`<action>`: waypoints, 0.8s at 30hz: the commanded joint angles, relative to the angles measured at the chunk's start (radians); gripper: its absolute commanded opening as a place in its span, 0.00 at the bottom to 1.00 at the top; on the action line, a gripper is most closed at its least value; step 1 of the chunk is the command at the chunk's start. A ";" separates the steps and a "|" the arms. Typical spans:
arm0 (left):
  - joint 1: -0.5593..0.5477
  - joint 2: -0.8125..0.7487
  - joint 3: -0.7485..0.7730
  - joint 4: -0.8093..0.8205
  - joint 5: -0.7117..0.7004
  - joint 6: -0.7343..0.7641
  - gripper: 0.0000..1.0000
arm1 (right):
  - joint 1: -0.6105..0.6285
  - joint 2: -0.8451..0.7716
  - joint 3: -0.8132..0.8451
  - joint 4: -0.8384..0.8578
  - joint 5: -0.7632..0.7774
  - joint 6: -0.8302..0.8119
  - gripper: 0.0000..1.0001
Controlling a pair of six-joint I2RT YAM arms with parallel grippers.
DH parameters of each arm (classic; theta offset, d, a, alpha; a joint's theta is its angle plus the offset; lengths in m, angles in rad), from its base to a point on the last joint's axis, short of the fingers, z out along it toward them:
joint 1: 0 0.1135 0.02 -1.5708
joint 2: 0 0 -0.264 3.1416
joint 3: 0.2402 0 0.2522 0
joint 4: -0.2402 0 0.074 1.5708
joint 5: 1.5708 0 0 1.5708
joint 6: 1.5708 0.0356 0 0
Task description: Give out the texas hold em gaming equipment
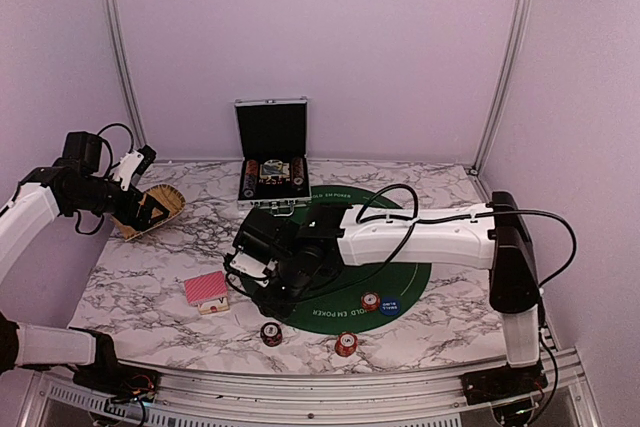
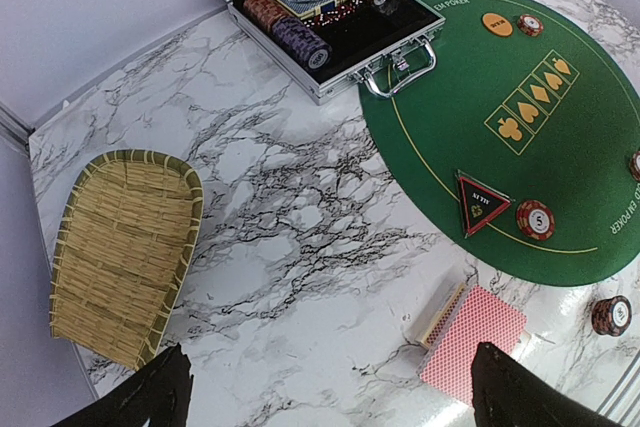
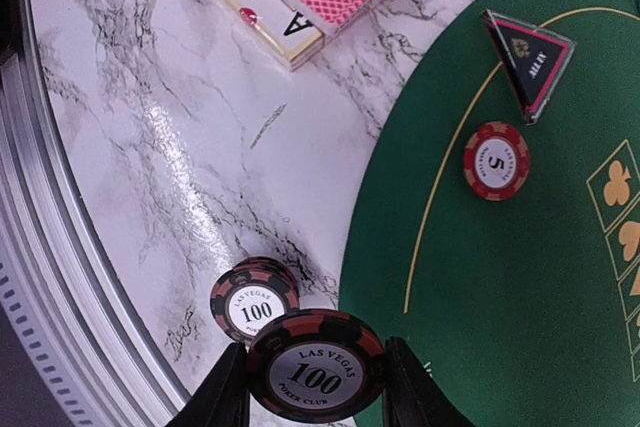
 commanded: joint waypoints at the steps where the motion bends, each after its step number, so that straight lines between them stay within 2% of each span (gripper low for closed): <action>1: 0.004 -0.020 0.025 -0.031 0.006 0.002 0.99 | -0.053 -0.042 0.019 0.020 0.004 0.027 0.06; 13: 0.004 -0.020 0.019 -0.031 0.010 0.004 0.99 | -0.201 0.036 0.088 0.074 0.058 0.047 0.03; 24: 0.005 -0.011 0.023 -0.032 0.023 -0.001 0.99 | -0.275 0.248 0.293 0.099 0.055 0.043 0.03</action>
